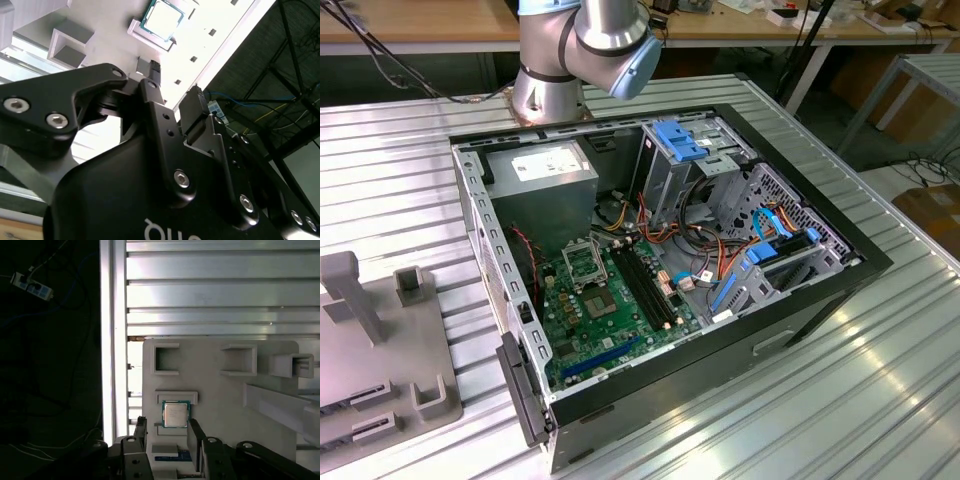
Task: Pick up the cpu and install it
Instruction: 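Pick up the cpu and move it towards the insertion slot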
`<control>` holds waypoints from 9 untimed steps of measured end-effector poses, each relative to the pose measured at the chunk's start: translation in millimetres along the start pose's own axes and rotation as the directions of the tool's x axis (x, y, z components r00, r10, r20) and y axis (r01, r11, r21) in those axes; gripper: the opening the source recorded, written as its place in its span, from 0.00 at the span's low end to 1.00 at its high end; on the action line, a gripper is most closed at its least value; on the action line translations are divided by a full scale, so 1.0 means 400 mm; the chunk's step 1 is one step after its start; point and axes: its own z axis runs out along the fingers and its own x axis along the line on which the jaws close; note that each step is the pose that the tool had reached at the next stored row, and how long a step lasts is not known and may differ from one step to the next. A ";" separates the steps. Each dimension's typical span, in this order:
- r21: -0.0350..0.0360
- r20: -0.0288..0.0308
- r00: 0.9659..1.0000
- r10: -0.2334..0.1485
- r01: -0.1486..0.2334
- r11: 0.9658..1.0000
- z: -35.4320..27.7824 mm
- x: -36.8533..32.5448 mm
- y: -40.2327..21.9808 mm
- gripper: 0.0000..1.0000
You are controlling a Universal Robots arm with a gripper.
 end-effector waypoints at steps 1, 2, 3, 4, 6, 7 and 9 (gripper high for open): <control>0.000 0.000 1.000 0.000 0.000 1.000 0.000 0.000 0.000 0.45; 0.000 0.000 1.000 0.000 0.000 1.000 0.000 0.000 0.000 0.52; 0.000 0.000 1.000 0.000 0.000 1.000 0.000 0.000 0.000 0.52; 0.000 0.000 1.000 0.000 0.000 1.000 0.000 0.000 0.000 0.52; 0.000 0.000 1.000 0.000 0.000 1.000 0.000 0.000 0.000 0.52; 0.000 0.000 1.000 0.001 -0.001 1.000 0.000 0.000 0.000 0.52; 0.000 0.000 1.000 0.001 -0.001 1.000 0.000 0.000 0.000 0.52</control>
